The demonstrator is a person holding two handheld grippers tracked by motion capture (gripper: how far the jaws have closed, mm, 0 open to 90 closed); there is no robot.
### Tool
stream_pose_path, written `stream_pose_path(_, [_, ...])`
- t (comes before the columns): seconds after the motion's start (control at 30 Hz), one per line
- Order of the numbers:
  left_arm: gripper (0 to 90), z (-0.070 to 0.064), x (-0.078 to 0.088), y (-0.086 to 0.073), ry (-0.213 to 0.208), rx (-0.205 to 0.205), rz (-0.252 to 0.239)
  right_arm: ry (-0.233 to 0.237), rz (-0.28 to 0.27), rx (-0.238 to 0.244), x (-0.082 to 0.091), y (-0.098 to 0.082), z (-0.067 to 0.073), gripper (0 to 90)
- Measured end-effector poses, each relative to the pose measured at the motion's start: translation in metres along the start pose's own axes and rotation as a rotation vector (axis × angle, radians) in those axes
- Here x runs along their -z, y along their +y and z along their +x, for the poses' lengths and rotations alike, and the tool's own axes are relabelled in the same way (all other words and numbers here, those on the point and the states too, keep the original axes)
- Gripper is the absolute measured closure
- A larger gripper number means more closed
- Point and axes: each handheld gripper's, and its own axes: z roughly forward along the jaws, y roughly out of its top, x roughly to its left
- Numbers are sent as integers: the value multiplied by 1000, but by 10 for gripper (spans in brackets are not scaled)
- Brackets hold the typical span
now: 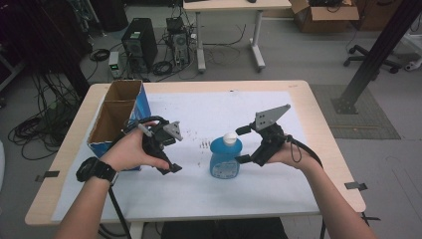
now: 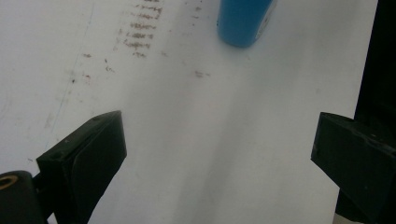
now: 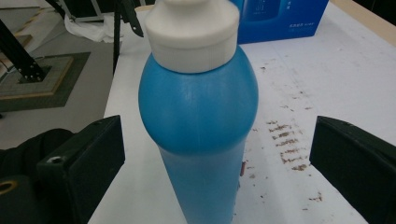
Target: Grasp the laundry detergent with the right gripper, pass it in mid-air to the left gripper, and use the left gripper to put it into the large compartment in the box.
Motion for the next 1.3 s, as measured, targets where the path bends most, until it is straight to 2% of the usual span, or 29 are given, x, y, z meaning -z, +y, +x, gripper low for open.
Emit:
stream_pose_path(0.4, [38,-1,-1,-1,-4,-5,5,-1,-21,-29,-21,-9,4,34])
stream_pose_path(0.7, [38,-1,-1,0,-2,-8,4,-3,-45,-38,-27,-11,6,41])
stream_pose_path(0.97, [38,-1,-1,-1,-3,-8,4,2,-35,-32,-37,-10,7,55])
stream_pose_path(1.3, [38,-1,-1,-1,-2,-6,1,-10,-42,-44,-40,-12,7,77])
